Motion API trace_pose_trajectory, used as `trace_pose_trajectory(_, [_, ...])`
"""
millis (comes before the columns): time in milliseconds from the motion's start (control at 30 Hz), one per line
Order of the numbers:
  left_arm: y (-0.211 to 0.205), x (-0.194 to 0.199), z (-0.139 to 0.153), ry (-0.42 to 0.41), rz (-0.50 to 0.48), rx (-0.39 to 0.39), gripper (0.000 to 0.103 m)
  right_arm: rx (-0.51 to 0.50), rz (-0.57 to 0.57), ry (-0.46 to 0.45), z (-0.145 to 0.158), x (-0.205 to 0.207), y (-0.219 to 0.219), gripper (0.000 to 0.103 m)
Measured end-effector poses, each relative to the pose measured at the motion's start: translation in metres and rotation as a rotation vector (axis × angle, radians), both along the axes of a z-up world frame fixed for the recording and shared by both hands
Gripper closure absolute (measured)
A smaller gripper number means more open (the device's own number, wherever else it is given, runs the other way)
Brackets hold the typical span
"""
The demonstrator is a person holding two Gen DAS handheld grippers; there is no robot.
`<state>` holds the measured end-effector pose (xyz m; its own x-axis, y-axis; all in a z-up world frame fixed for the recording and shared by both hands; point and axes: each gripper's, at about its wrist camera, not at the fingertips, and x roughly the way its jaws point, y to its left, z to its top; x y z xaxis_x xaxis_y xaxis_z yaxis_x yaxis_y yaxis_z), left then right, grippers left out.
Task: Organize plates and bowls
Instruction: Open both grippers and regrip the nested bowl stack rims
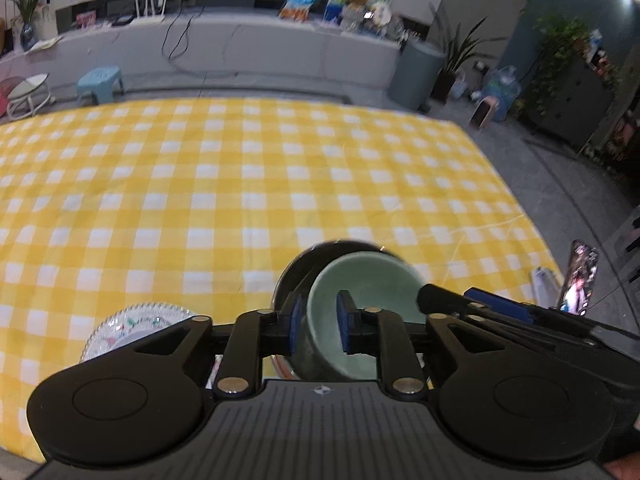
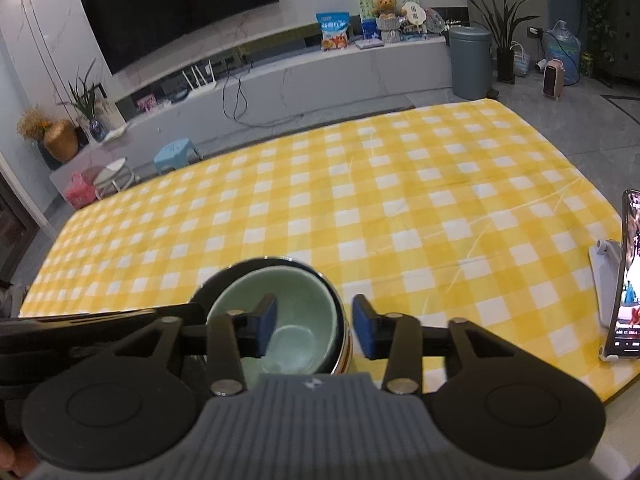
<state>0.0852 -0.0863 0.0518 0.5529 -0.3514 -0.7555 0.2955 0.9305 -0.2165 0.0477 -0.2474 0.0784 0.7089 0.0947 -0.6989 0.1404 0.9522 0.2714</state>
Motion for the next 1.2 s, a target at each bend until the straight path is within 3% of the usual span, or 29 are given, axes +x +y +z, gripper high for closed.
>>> trace_pose_trajectory(67, [0.005,-0.002,0.003,-0.027,0.010,-0.039,0.066,0.032,-0.006,-0.028,-0.001,0.001,-0.006,0.045])
trace_pose_trajectory(100, [0.007,-0.002,0.004,-0.036,0.022,-0.057,0.056,0.056,-0.013,-0.036,-0.002,0.001,-0.011,0.042])
trace_pose_trajectory(133, [0.012,-0.002,0.003,-0.044,0.039,-0.081,0.045,0.088,-0.019,-0.043,-0.004,0.002,-0.016,0.040])
trace_pose_trajectory(233, [0.025,-0.003,-0.002,-0.056,0.115,-0.165,0.032,0.199,-0.048,-0.046,-0.015,0.006,-0.033,0.038])
trace_pose_trajectory(467, [0.047,-0.002,-0.029,-0.002,0.201,-0.295,0.027,0.402,-0.128,0.021,-0.055,0.011,-0.055,0.034])
trace_pose_trajectory(633, [0.052,-0.002,-0.046,0.059,0.247,-0.316,0.027,0.497,-0.135,0.048,-0.070,0.014,-0.064,0.034])
trace_pose_trajectory(800, [0.042,0.001,-0.046,0.065,0.227,-0.270,0.025,0.494,-0.148,0.083,-0.078,0.021,-0.062,0.034])
trace_pose_trajectory(1000, [0.012,0.006,-0.040,0.053,0.167,-0.078,0.023,0.481,-0.147,0.071,-0.078,0.017,-0.064,0.034])
trace_pose_trajectory(1067, [0.006,0.008,-0.043,0.071,0.161,-0.054,0.024,0.462,-0.140,0.063,-0.076,0.017,-0.062,0.034])
trace_pose_trajectory(1200, [-0.004,0.012,-0.051,0.109,0.172,0.024,0.033,0.450,-0.129,0.062,-0.076,0.017,-0.061,0.034])
